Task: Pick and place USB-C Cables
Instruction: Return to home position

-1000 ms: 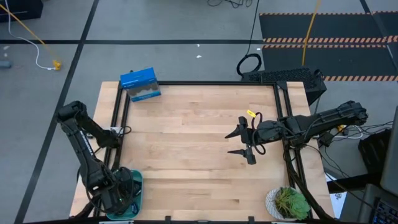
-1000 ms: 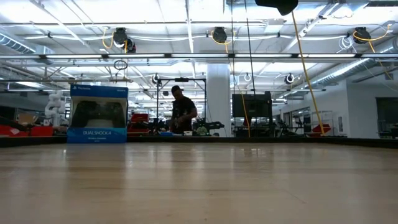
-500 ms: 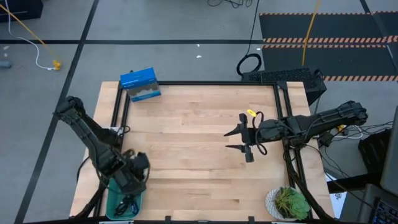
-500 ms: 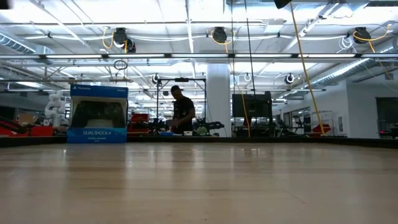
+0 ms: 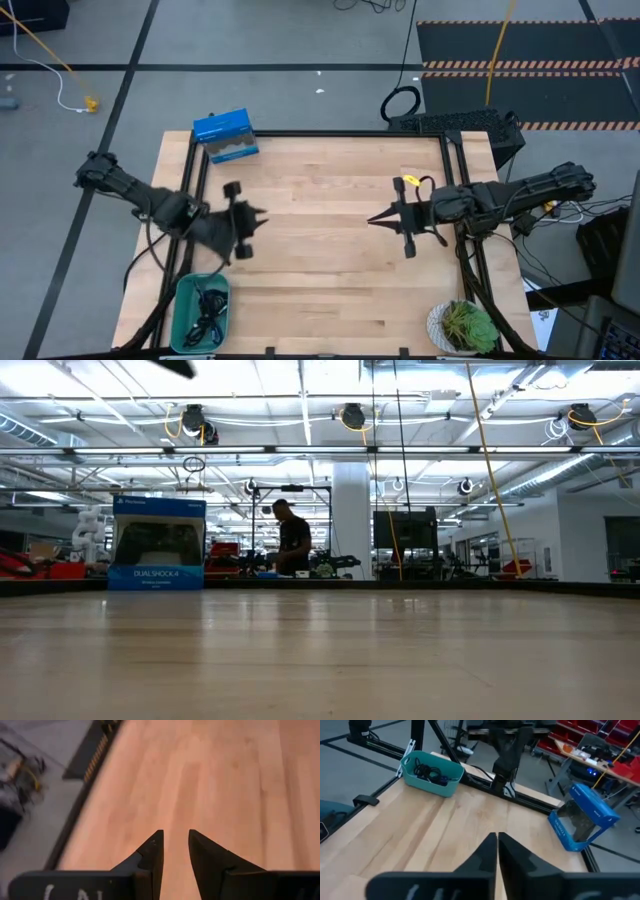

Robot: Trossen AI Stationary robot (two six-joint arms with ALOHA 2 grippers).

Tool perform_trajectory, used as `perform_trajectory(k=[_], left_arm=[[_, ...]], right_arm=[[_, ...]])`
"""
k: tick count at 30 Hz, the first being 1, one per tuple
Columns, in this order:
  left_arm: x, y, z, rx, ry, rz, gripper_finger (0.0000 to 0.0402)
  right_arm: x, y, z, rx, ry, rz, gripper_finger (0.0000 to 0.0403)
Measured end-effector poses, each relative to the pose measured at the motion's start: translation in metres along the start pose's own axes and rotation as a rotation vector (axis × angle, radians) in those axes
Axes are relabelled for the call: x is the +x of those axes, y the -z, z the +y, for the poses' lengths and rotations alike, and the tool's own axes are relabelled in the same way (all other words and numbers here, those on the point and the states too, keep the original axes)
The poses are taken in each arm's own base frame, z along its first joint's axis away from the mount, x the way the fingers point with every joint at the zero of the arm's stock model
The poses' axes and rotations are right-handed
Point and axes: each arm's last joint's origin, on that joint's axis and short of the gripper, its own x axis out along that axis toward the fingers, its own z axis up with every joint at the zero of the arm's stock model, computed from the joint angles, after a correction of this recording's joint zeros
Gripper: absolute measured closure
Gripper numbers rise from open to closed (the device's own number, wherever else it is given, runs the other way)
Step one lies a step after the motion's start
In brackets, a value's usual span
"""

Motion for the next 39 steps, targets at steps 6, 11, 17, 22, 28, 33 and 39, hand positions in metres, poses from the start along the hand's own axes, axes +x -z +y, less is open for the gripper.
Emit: perform_trajectory(k=[6,11,17,22,28,33,39], left_arm=[[0.018,-0.025,0.019,0.068,0.025,-0.137,0.0309],[0.047,-0.019,0.024,0.052,0.036,-0.231,0.0309],[0.07,-0.002,0.03,0.057,0.106,-0.311,0.0309],[0.076,0.008,0.033,0.038,0.124,-0.368,0.0309],[0.084,0.02,0.037,0.043,0.116,-0.445,0.0309],[0.087,0.034,0.041,0.047,0.131,-0.495,0.0309],[0.085,0.05,0.047,0.012,0.142,-0.526,0.0318]], right_arm=[[-0.002,0.002,0.0,-0.014,-0.005,0.018,0.0395],[-0.002,0.006,0.001,-0.023,-0.018,0.056,0.0402],[-0.001,0.025,0.003,-0.043,0.005,0.011,0.0402],[-0.01,0.04,-0.004,-0.03,0.043,-0.025,0.0402],[-0.024,0.057,-0.008,-0.003,0.006,-0.074,0.0403],[-0.031,0.073,-0.008,0.001,0.025,-0.085,0.0403],[-0.034,0.093,-0.005,-0.046,0.059,-0.133,0.0403]])
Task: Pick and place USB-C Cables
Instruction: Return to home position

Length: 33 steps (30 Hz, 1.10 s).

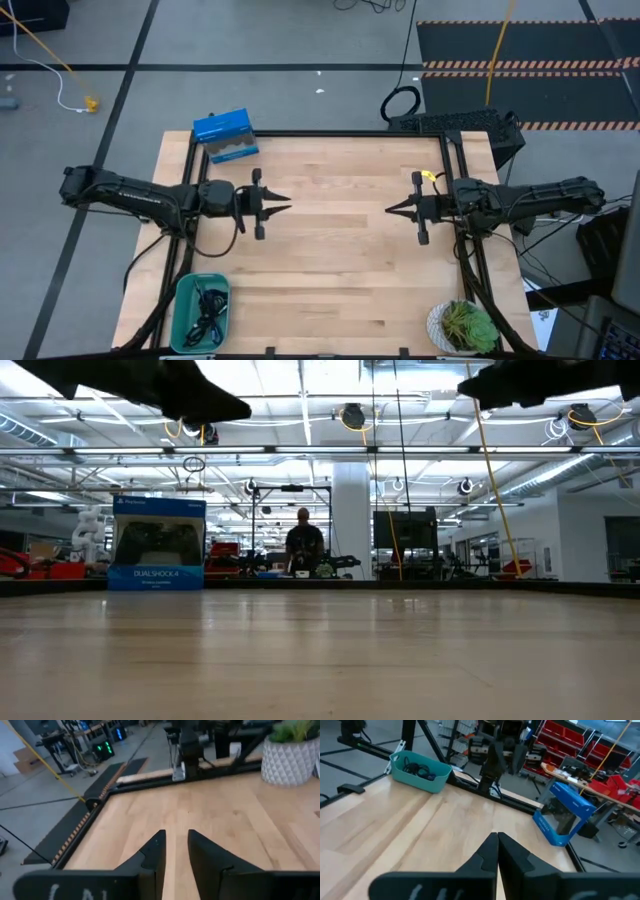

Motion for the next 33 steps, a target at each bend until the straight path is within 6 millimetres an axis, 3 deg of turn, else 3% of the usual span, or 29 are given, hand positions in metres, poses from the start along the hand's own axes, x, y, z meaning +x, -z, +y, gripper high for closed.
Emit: perform_trajectory(k=[6,15,21,33], left_arm=[[-0.013,0.01,0.0,-0.063,0.003,-0.02,0.0393],[-0.033,0.04,-0.003,-0.086,0.005,-0.027,0.0397],[-0.045,0.066,-0.004,-0.07,0.009,-0.141,0.0398],[-0.053,0.107,-0.004,-0.192,0.045,-0.182,0.0398]], right_arm=[[-0.003,0.018,0.004,0.006,0.012,0.01,0.0403],[-0.004,0.042,0.012,0.0,0.051,-0.086,0.0403],[-0.004,0.051,0.014,-0.007,0.058,-0.083,0.0403],[-0.005,0.085,0.018,0.065,0.119,-0.11,0.0403]])
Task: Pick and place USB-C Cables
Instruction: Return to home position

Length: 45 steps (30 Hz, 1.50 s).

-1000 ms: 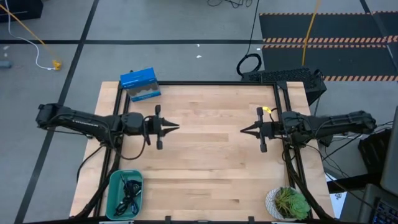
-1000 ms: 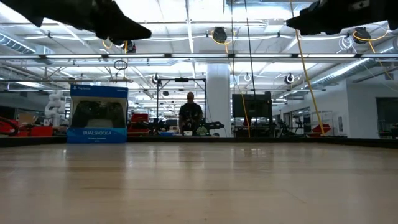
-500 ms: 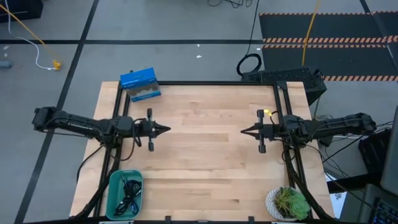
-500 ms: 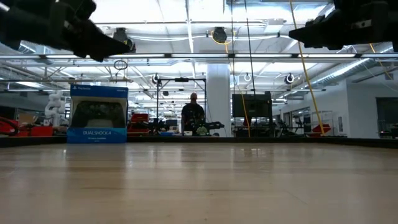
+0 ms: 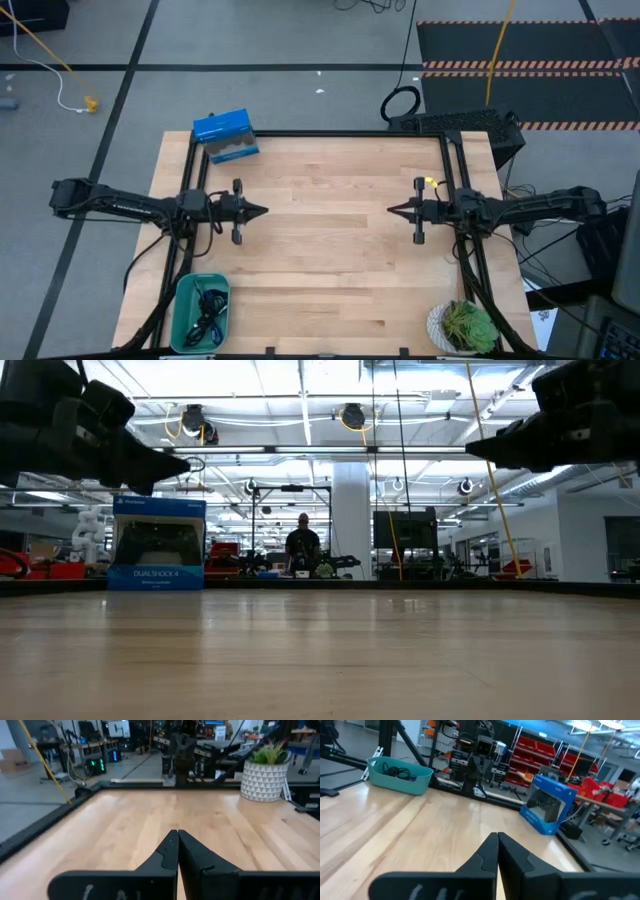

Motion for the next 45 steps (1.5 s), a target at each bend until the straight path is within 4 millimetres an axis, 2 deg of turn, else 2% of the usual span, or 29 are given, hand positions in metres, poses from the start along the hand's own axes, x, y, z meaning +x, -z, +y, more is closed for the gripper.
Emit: perform_trajectory(k=[3,18,30,35,45], left_arm=[[0.0,0.003,0.0,-0.019,0.003,0.021,0.0399],[0.0,0.001,0.0,0.011,0.002,-0.002,0.0399],[0.0,-0.004,0.0,0.023,0.0,-0.044,0.0397],[0.0,-0.004,0.0,0.023,0.003,-0.047,0.0397],[0.0,-0.005,-0.001,0.006,0.019,-0.056,0.0399]], right_arm=[[-0.001,0.005,0.001,0.016,-0.004,0.012,0.0403],[-0.014,-0.006,-0.002,-0.015,0.035,-0.109,0.0403],[-0.025,-0.005,-0.002,0.008,0.024,-0.101,0.0403],[-0.03,-0.007,0.0,0.011,-0.036,-0.15,0.0403],[-0.039,-0.009,-0.002,0.031,-0.012,-0.201,0.0403]])
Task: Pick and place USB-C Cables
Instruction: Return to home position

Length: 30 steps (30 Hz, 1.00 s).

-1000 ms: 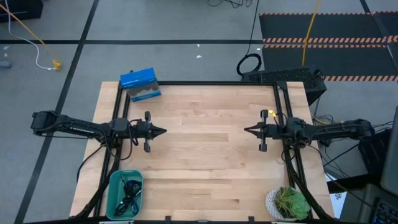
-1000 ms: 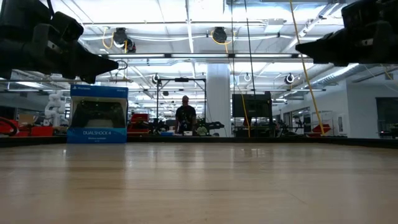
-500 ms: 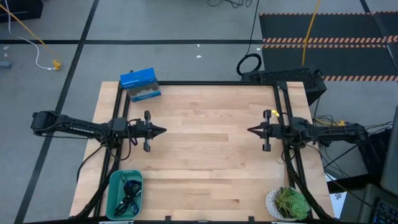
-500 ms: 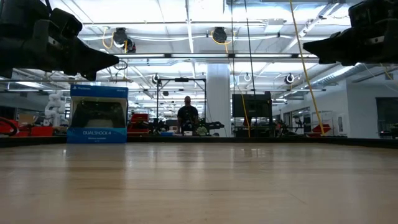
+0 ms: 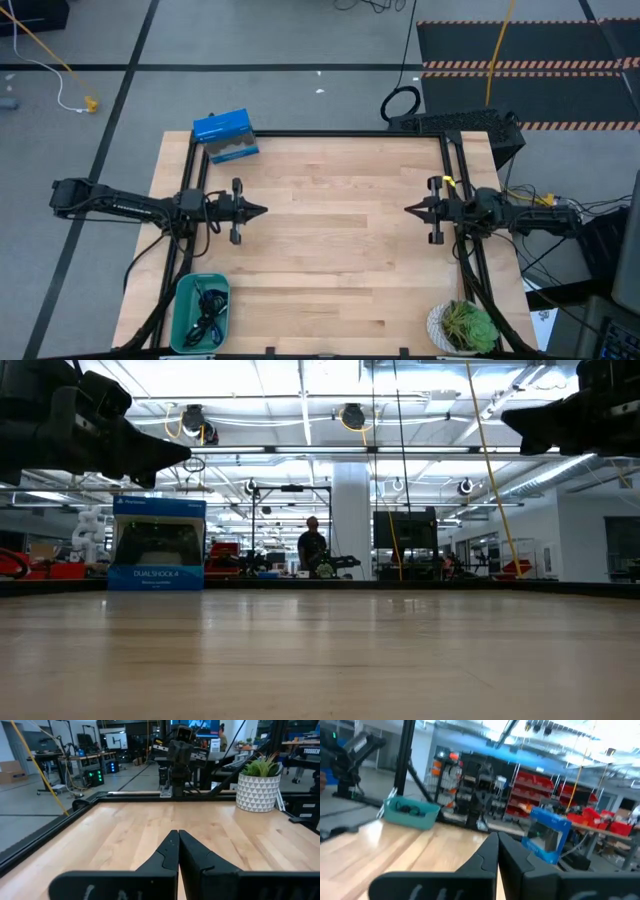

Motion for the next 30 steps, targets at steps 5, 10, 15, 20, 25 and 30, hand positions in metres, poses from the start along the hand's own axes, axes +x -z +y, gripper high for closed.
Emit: perform_trajectory(k=[5,10,15,20,25,30], left_arm=[[0.0,0.0,-0.001,-0.002,0.006,-0.004,0.04],[0.0,-0.003,-0.003,0.001,0.019,-0.029,0.0399],[0.0,-0.004,-0.004,0.005,0.027,-0.036,0.0399],[0.0,-0.003,-0.004,0.013,0.026,-0.035,0.0398],[0.0,-0.003,-0.004,0.016,0.026,-0.031,0.0397],[0.0,0.001,-0.003,0.03,0.023,0.012,0.0397]], right_arm=[[0.0,0.002,0.0,-0.006,-0.004,0.019,0.0403],[0.0,0.006,0.001,-0.003,0.005,0.063,0.0403],[-0.001,0.014,0.002,0.007,0.016,0.15,0.0403],[-0.001,0.014,0.002,0.01,0.015,0.155,0.0403],[-0.001,0.015,0.002,0.005,0.013,0.16,0.0403],[-0.001,0.015,0.002,0.005,0.012,0.161,0.0403]])
